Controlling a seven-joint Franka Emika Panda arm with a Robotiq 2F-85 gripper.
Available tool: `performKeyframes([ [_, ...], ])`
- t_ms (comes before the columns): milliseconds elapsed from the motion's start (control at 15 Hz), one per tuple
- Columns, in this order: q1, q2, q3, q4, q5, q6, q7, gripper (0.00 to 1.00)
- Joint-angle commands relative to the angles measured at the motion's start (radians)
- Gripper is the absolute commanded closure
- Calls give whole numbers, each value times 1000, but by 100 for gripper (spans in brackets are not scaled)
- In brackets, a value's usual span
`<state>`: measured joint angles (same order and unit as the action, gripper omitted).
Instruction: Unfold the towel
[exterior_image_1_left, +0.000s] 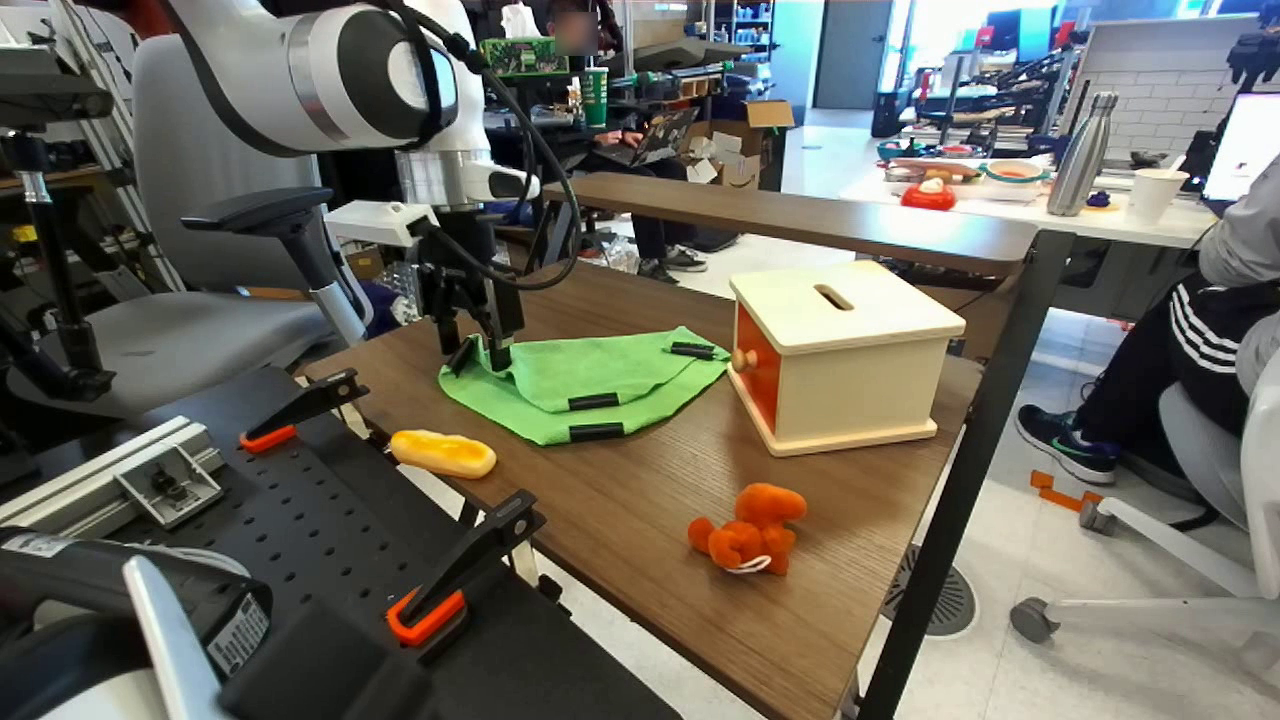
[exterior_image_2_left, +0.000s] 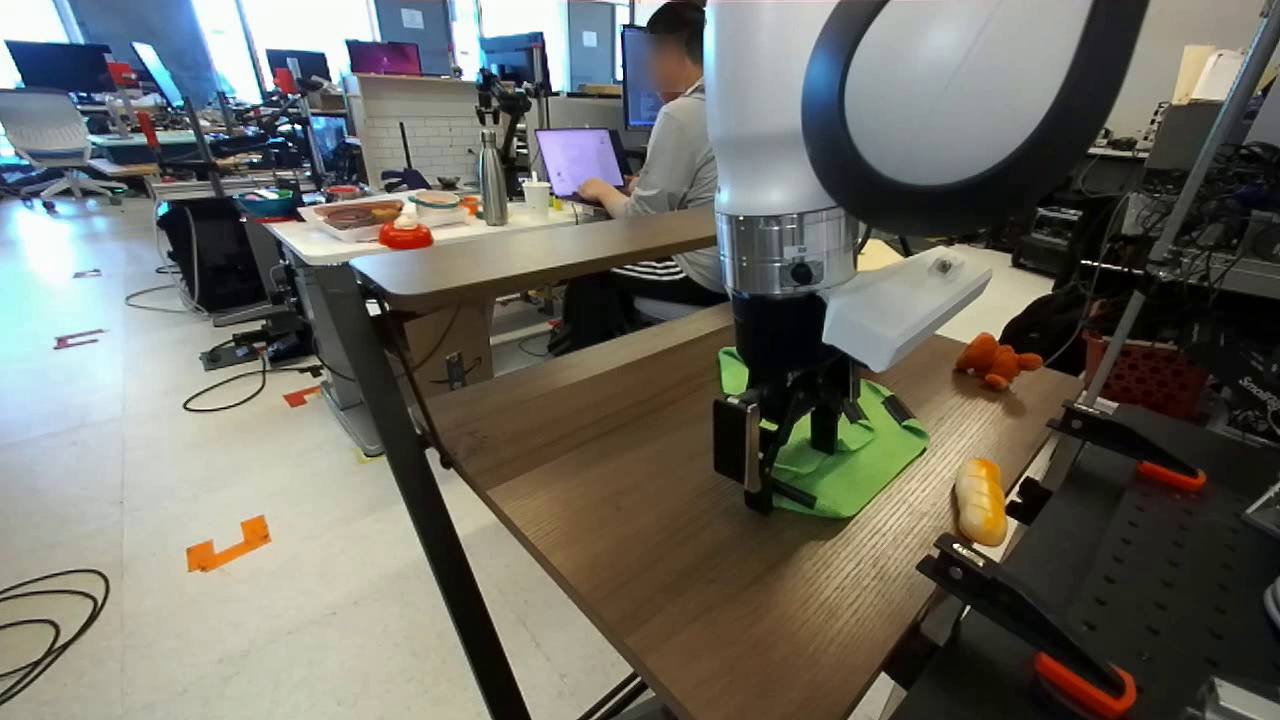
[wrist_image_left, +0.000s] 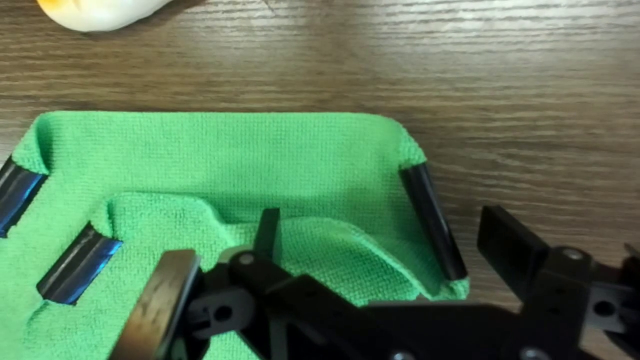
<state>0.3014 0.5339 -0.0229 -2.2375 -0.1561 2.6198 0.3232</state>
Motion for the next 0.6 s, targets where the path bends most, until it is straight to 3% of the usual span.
performKeyframes([
  [0, -2, -151, -9, -80, 17, -10, 43, 0],
  [67, -6, -158, -9, -81, 19, -23, 38, 0],
  [133, -3, 1, 2, 1, -1, -2, 0, 0],
  [533, -3, 1, 2, 0, -1, -2, 0, 0],
])
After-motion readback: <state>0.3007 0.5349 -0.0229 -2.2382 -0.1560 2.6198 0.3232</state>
